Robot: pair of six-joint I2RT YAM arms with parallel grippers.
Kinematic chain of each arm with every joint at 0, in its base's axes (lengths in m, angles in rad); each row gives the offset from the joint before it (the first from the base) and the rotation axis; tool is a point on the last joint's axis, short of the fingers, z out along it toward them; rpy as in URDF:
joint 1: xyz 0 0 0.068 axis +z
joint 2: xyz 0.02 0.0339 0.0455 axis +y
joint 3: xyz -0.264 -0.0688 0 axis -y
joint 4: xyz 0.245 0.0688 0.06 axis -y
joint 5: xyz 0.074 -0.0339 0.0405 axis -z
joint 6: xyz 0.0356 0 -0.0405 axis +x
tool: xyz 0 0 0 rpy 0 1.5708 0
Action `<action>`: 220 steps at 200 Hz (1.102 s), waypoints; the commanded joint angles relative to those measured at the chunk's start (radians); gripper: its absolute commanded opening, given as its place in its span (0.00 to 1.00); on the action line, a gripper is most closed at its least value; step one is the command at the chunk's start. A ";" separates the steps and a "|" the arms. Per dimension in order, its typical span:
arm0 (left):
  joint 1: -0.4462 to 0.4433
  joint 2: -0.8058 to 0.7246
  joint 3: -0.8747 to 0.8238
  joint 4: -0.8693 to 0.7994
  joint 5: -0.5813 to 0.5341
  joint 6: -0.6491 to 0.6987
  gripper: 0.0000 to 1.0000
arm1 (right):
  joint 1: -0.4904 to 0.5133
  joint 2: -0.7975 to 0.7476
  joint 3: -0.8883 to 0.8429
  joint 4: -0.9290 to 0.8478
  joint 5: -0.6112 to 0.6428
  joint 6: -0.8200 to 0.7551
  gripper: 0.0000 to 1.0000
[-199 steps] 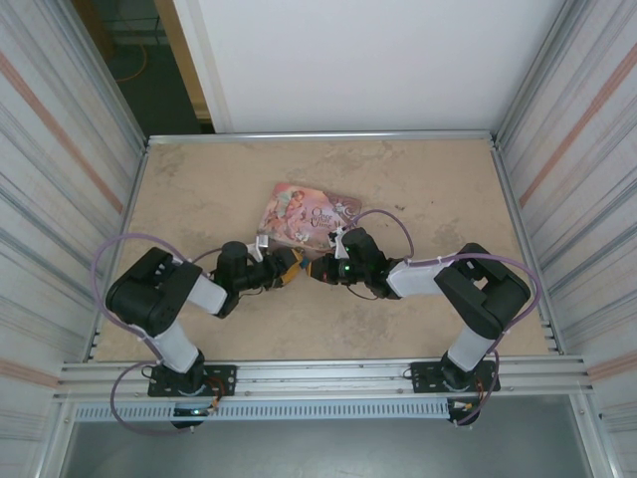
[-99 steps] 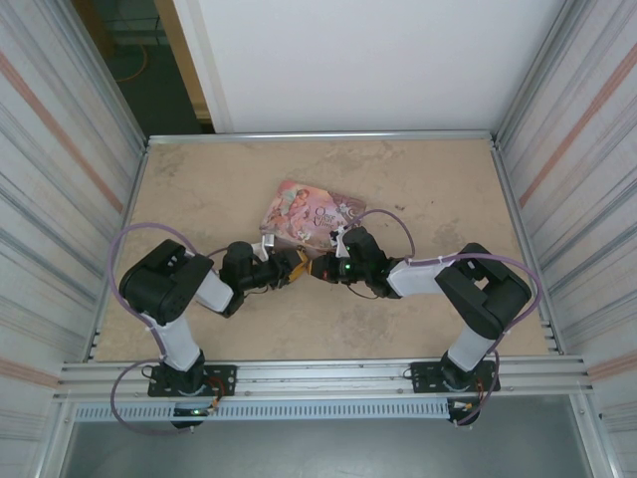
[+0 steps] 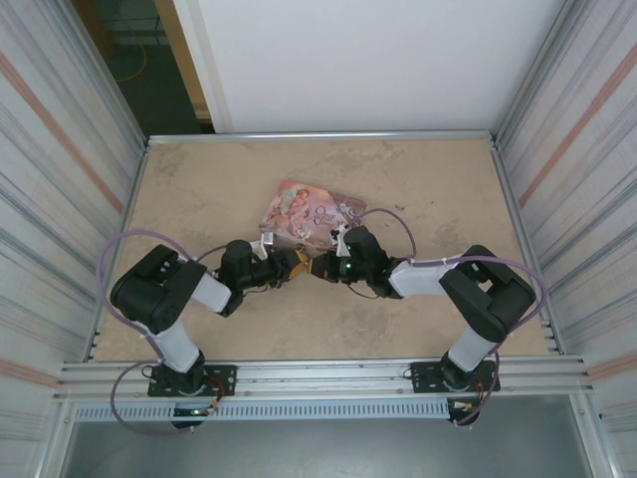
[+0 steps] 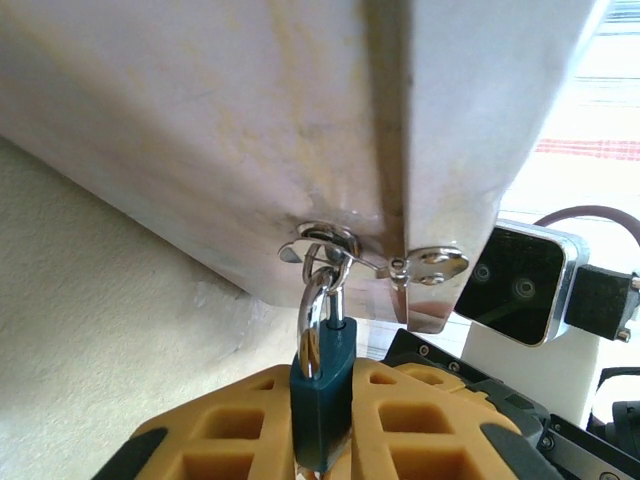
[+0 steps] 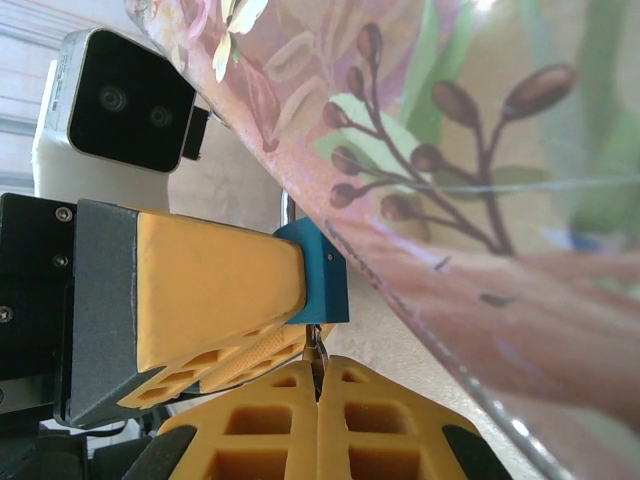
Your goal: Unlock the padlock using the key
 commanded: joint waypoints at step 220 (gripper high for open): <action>-0.086 -0.448 0.039 -0.602 -0.221 0.002 0.02 | -0.016 -0.427 -0.003 -0.343 0.211 -0.400 0.70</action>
